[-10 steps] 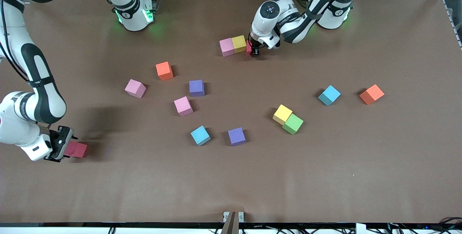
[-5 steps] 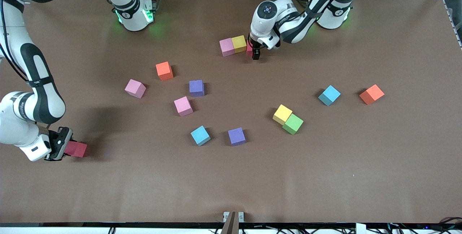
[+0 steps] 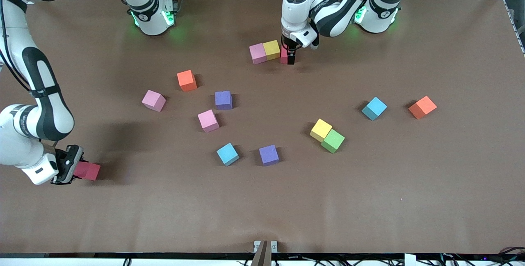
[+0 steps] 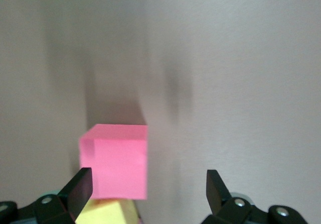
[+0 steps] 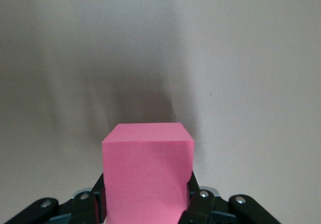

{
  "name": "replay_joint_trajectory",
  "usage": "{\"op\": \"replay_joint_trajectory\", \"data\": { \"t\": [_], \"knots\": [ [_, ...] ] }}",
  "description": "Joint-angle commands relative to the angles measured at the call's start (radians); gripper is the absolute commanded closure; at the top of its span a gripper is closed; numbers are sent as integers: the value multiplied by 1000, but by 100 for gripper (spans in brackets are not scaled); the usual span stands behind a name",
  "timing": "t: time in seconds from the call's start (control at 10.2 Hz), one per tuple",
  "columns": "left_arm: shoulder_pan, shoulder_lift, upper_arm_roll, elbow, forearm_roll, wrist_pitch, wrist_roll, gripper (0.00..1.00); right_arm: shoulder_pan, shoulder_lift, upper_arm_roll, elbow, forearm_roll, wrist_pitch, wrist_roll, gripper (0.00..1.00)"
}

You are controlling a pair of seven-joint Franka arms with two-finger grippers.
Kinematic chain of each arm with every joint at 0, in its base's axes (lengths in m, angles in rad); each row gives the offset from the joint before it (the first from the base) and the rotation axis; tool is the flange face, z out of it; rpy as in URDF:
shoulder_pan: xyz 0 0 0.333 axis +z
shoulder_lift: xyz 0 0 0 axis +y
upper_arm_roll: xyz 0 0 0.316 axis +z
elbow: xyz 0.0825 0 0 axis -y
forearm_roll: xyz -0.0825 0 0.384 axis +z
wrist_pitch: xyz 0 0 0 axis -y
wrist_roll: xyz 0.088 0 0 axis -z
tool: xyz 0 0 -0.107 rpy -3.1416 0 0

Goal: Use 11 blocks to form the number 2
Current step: 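Lift the red cube with the right gripper while the left gripper reaches yellow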

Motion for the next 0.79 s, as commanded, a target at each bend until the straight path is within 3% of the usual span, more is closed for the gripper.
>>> {"op": "replay_joint_trajectory", "data": {
  "t": [0.0, 0.49, 0.69],
  "knots": [
    [104, -5, -10, 73, 35, -109, 61, 0, -23, -41, 47, -11, -9, -84, 54, 56],
    [407, 46, -5, 179, 35, -140, 556, 0, -24, -71, 93, -11, -9, -219, 208, 58],
    [481, 138, 15, 260, 60, -139, 801, 0, -24, -100, 129, -51, -7, -224, 298, 60]
  ]
}}
